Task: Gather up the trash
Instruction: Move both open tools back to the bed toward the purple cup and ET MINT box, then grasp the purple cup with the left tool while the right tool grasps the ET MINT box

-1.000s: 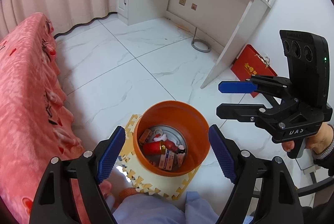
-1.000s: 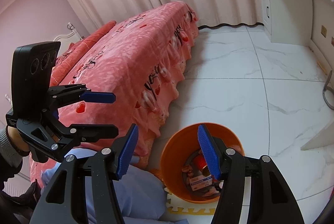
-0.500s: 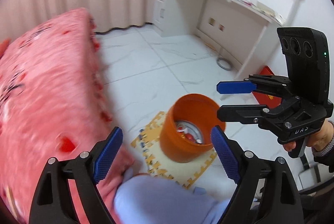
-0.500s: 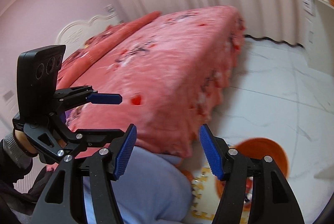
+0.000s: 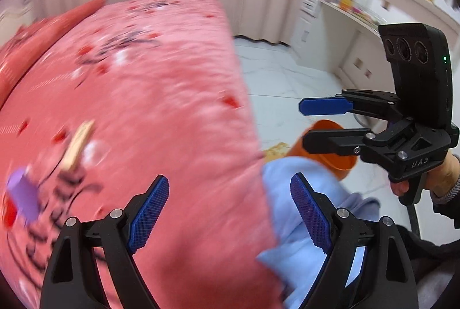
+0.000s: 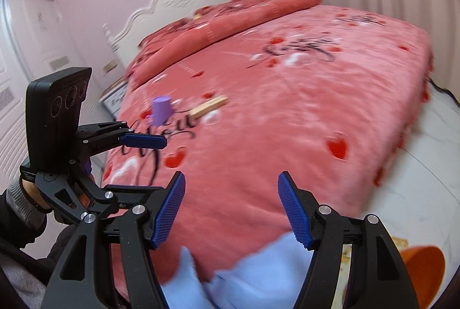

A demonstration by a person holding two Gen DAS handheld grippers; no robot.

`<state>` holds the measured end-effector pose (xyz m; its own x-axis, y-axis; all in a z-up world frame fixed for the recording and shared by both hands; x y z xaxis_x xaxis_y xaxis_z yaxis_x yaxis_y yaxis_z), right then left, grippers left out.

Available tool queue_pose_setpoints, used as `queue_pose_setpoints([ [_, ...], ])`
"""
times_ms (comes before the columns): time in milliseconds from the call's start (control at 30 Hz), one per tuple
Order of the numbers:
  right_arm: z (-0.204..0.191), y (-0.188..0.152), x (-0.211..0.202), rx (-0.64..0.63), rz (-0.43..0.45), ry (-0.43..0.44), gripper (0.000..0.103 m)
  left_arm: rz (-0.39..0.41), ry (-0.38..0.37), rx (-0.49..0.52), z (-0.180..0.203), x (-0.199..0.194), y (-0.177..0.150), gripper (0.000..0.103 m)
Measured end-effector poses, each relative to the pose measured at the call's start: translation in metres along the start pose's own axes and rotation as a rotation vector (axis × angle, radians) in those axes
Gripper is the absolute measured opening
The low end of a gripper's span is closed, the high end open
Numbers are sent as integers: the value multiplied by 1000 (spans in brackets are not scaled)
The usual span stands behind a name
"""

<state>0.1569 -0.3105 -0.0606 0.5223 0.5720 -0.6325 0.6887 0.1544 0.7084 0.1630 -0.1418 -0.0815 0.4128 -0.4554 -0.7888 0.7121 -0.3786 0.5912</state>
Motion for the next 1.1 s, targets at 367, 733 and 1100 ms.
queue_pose_setpoints([
  [367, -67, 40, 84, -114, -77, 102, 69, 36, 162, -223, -123, -49, -44, 86],
  [733, -85, 61, 170, -114, -147, 116, 69, 13, 246, -302, -244, -55, -56, 86],
  [1100, -67, 78, 233, -63, -185, 78, 69, -11, 206, -307, -304, -18, -44, 86],
])
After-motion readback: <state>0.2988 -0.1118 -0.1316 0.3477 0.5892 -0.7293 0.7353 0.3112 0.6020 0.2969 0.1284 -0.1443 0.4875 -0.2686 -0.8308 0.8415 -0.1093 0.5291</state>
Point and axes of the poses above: each gripper's, at about its wrist camera, not at the fingertips, and x roughly the way its jaws point, z to its right, y to its top, the point moved 2 cm from there along x, roughly the way its jaws point, and after that the axes turned 4 degrees about -x, right-handed, at the moved point
